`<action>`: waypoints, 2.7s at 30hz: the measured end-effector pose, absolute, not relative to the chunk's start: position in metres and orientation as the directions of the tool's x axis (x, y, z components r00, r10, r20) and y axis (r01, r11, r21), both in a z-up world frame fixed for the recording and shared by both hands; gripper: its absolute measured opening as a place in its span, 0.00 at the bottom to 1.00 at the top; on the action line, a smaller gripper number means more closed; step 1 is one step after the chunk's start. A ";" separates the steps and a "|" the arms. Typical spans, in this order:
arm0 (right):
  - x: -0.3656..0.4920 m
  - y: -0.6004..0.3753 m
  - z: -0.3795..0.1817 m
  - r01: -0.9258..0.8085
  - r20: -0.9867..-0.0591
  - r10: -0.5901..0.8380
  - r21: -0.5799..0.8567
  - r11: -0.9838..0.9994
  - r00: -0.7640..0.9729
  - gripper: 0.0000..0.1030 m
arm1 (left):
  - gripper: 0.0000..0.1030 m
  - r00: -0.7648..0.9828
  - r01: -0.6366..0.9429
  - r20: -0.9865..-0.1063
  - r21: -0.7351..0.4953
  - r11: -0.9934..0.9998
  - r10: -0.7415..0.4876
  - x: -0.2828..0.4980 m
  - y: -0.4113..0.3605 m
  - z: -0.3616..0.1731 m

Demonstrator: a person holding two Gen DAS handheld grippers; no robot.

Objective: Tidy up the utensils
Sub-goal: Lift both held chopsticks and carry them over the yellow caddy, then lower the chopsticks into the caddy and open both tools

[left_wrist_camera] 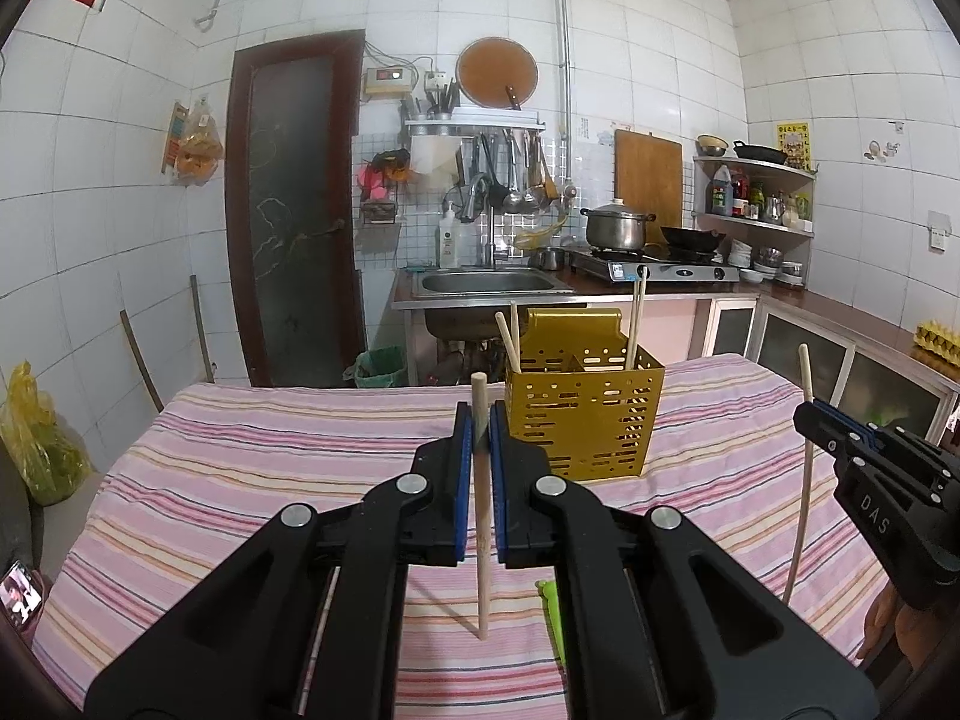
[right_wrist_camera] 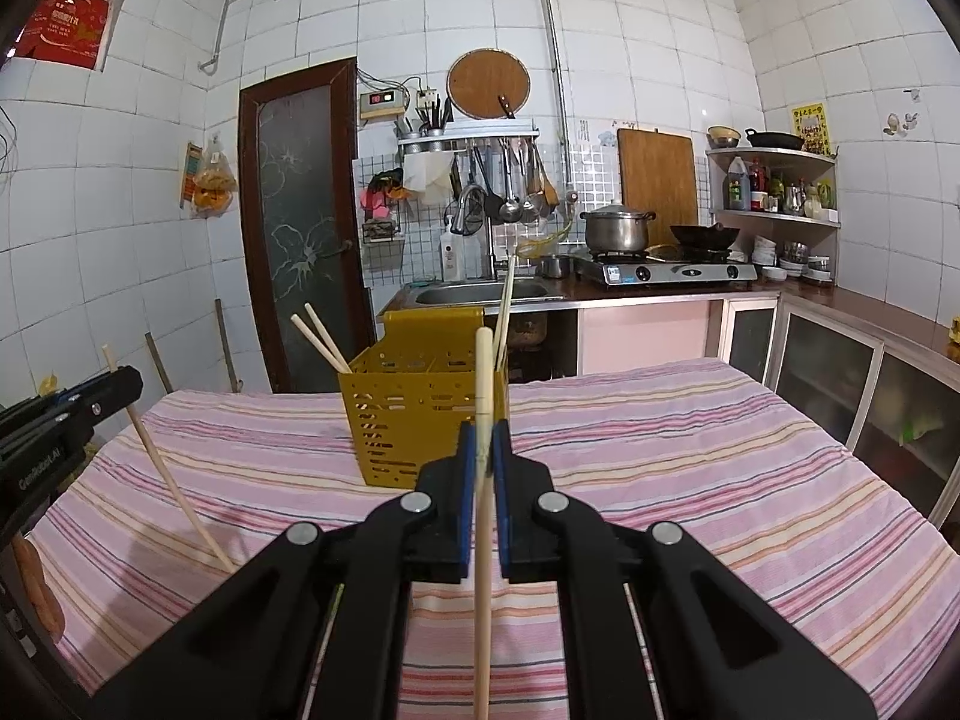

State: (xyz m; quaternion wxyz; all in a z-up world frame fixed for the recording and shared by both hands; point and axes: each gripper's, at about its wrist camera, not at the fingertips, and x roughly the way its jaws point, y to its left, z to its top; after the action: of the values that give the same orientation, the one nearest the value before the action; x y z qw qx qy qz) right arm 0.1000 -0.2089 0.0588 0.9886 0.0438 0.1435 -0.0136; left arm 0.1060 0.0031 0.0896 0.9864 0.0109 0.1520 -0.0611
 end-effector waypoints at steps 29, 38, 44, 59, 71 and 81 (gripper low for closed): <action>0.156 -0.226 0.099 0.048 -0.233 -0.034 0.051 0.998 0.972 0.06 | 0.04 0.954 0.148 -0.256 -0.038 0.988 -0.153 0.146 0.010 0.130; 0.191 -0.236 0.153 0.054 -0.149 -0.047 0.048 0.997 0.988 0.06 | 0.04 0.962 0.212 -0.162 -0.050 0.976 -0.218 0.179 -0.016 0.188; 0.235 -0.235 0.187 0.053 -0.103 -0.047 0.056 0.997 0.994 0.06 | 0.04 0.966 0.238 -0.092 -0.061 0.969 -0.243 0.213 -0.037 0.220; 0.339 -0.230 0.135 0.033 -0.047 -0.028 0.105 0.994 0.999 0.06 | 0.04 0.962 0.218 -0.153 -0.059 0.974 -0.225 0.333 -0.058 0.154; 0.339 -0.240 0.093 0.066 -0.278 -0.044 0.070 0.995 0.959 0.34 | 0.73 0.944 0.175 -0.263 -0.123 0.977 -0.202 0.319 -0.031 0.132; 0.271 -0.252 0.125 0.101 -0.317 -0.091 0.017 0.995 0.944 0.78 | 0.95 0.949 0.137 -0.269 -0.115 0.984 -0.163 0.246 -0.004 0.167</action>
State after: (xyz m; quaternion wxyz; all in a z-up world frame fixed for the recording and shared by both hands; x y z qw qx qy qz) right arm 0.2710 -0.2522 0.1250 0.9858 0.0164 0.1597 -0.0487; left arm 0.2459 -0.0043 0.1673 0.9860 -0.0475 0.1403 -0.0761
